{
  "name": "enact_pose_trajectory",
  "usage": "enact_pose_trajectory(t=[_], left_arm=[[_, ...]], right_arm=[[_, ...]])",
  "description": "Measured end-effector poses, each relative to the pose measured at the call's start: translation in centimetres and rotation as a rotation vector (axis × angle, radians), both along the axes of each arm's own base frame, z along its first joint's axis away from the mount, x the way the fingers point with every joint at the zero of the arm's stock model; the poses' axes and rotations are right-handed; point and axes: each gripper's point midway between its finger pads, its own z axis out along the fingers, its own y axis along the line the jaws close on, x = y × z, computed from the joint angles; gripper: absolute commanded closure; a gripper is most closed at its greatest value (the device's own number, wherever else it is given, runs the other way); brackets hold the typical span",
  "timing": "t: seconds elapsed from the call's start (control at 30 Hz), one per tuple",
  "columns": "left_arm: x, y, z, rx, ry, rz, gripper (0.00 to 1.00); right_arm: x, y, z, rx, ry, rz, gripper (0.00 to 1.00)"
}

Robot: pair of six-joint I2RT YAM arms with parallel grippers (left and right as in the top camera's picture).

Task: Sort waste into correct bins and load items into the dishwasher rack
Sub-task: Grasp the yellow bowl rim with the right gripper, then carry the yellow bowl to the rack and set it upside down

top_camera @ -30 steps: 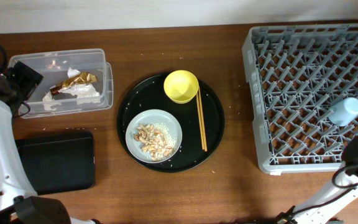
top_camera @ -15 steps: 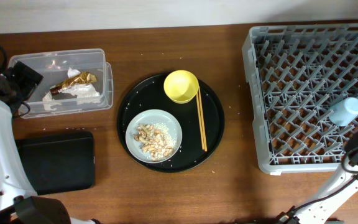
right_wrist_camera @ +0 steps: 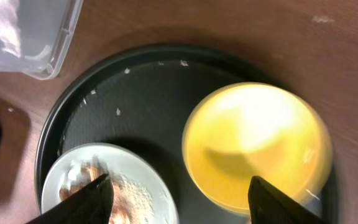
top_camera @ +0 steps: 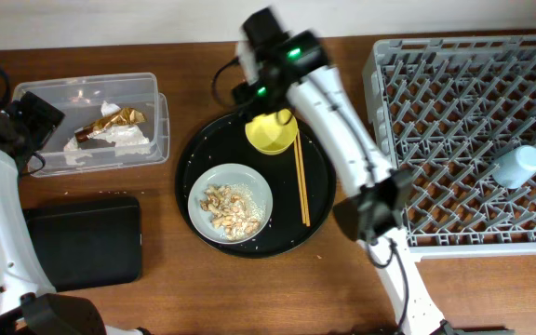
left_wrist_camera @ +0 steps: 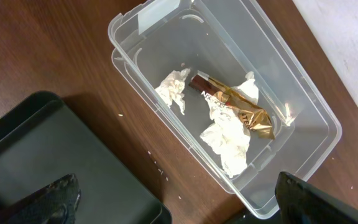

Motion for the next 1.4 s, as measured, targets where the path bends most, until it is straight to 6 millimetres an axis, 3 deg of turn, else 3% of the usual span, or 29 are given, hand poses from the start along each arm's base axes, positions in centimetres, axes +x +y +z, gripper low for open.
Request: enact_pose_trajectory(t=[0.03, 0.1, 0.27, 0.33, 0.37, 0.43, 0.53, 0.67, 0.77, 0.87, 0.97, 1.0, 1.03, 1.07, 1.1, 1.17, 1.23, 1.3, 1.33, 1.4], left_arm=[[0.0, 0.0, 0.0, 0.0, 0.0, 0.0, 0.01], [0.0, 0.0, 0.0, 0.0, 0.0, 0.0, 0.01], [0.0, 0.0, 0.0, 0.0, 0.0, 0.0, 0.01], [0.0, 0.0, 0.0, 0.0, 0.0, 0.0, 0.01], [0.0, 0.0, 0.0, 0.0, 0.0, 0.0, 0.01], [0.0, 0.0, 0.0, 0.0, 0.0, 0.0, 0.01], [0.0, 0.0, 0.0, 0.0, 0.0, 0.0, 0.01], [0.0, 0.0, 0.0, 0.0, 0.0, 0.0, 0.01], [0.0, 0.0, 0.0, 0.0, 0.0, 0.0, 0.01], [0.0, 0.0, 0.0, 0.0, 0.0, 0.0, 0.01], [0.0, 0.0, 0.0, 0.0, 0.0, 0.0, 0.01], [0.0, 0.0, 0.0, 0.0, 0.0, 0.0, 0.01], [0.0, 0.0, 0.0, 0.001, -0.001, 0.0, 0.01], [0.0, 0.0, 0.0, 0.0, 0.0, 0.0, 0.01], [0.0, 0.0, 0.0, 0.0, 0.0, 0.0, 0.01], [0.0, 0.0, 0.0, 0.0, 0.0, 0.0, 0.01], [0.0, 0.0, 0.0, 0.0, -0.001, 0.0, 0.01], [0.0, 0.0, 0.0, 0.0, 0.0, 0.0, 0.01], [0.0, 0.0, 0.0, 0.0, 0.0, 0.0, 0.01], [0.0, 0.0, 0.0, 0.0, 0.0, 0.0, 0.01]], right_arm=[[-0.2, 1.2, -2.0, -0.02, 0.015, 0.003, 0.37], [-0.2, 1.5, -4.9, -0.095, 0.024, -0.028, 0.41], [0.5, 1.1, -7.7, -0.142, 0.033, -0.081, 0.46], [0.3, 0.8, -9.5, -0.165, 0.063, -0.1, 0.59], [0.2, 0.8, -10.1, -0.17, 0.071, -0.104, 0.62], [-0.1, 0.6, -10.9, -0.183, 0.092, -0.108, 0.82], [-0.3, 0.6, -11.0, -0.175, 0.105, -0.126, 0.96], [-0.6, 0.8, -10.9, -0.163, 0.119, -0.121, 0.96], [-0.8, 0.0, -8.7, -0.143, 0.13, -0.139, 0.96], [-0.5, -2.3, -2.1, -0.068, 0.094, -0.188, 0.96], [0.5, -11.1, 10.6, 0.066, -0.065, -0.346, 0.96], [0.3, -12.3, 11.6, 0.075, -0.07, -0.36, 0.96], [-0.7, -18.2, 16.2, 0.146, -0.107, -0.443, 0.96], [-1.9, -21.4, 17.5, 0.193, -0.087, -0.47, 0.96], [-2.7, -23.4, 18.0, 0.256, -0.049, -0.465, 0.96], [-2.6, -27.4, 18.5, 0.413, -0.017, -0.48, 0.96], [-2.7, -30.2, 17.8, 0.533, 0.037, -0.513, 0.96], [-2.8, -30.9, 16.2, 0.57, 0.098, -0.519, 0.96], [-3.2, -30.8, 13.9, 0.607, 0.178, -0.508, 0.96], [-3.7, -30.1, 12.1, 0.67, 0.25, -0.478, 0.96]])
